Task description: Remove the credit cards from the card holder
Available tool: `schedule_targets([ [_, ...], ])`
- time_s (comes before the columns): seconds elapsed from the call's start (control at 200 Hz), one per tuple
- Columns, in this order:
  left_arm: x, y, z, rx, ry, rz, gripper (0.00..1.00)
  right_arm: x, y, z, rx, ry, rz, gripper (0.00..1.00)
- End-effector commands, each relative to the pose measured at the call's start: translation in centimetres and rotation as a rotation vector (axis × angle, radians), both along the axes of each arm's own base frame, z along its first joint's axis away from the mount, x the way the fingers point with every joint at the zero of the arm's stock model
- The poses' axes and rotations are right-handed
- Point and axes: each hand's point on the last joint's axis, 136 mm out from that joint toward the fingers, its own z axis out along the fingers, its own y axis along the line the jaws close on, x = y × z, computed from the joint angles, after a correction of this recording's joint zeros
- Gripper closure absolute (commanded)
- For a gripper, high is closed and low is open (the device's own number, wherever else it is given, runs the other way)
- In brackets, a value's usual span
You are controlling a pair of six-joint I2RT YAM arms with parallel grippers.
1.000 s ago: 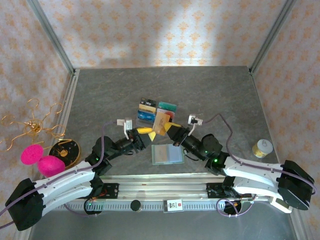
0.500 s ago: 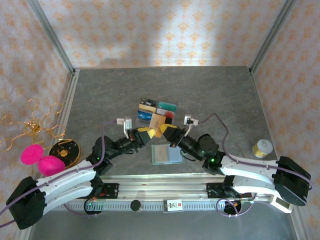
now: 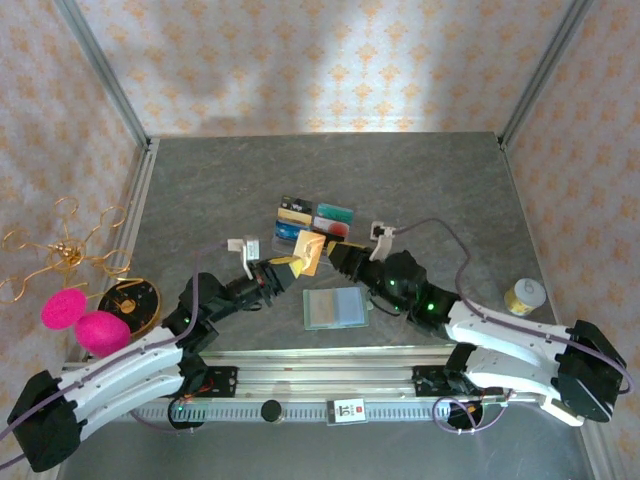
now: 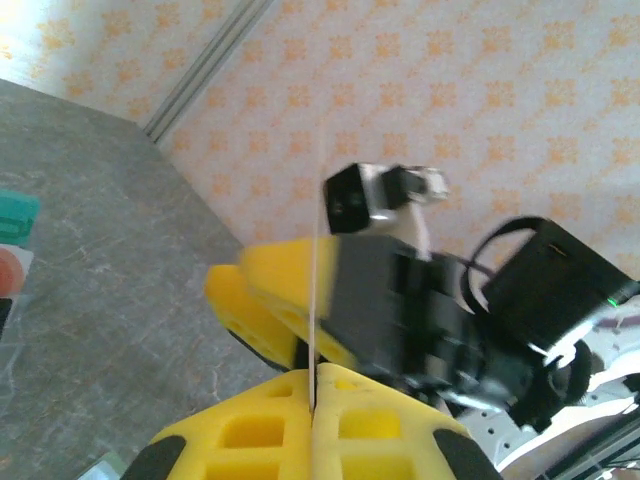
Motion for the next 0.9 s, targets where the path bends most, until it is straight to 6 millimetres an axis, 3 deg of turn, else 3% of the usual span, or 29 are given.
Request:
schedule_targets([
  [0.0,-0.1,0.7,0.9,0.05,-0.037,0.037,1.0,0.6,-3.9,-9.0,-0.345,0.215,-0.121,0.54],
  [0.115,-0.4,1.1,1.0,0.031,-0.038,0.043,1.0,2.0,-3.4,-11.1,-0.403,0.253,-0.137,0.49],
  [0.33,-0.8,1.5,0.5,0.024,-0.03,0.042,1.0,5.3,-2.4,-12.9,-0.408,0.288,-0.172,0.47],
  [0.641,-1.1,1.8,0.0,0.038,-0.035,0.043,1.0,7.0,-2.2,-16.1,-0.479,0.355,-0.148,0.6],
  [0.891,-1.3,1.8,0.2,0.044,-0.045,0.042,1.0,7.6,-2.5,-17.1,-0.521,0.378,-0.138,0.71],
])
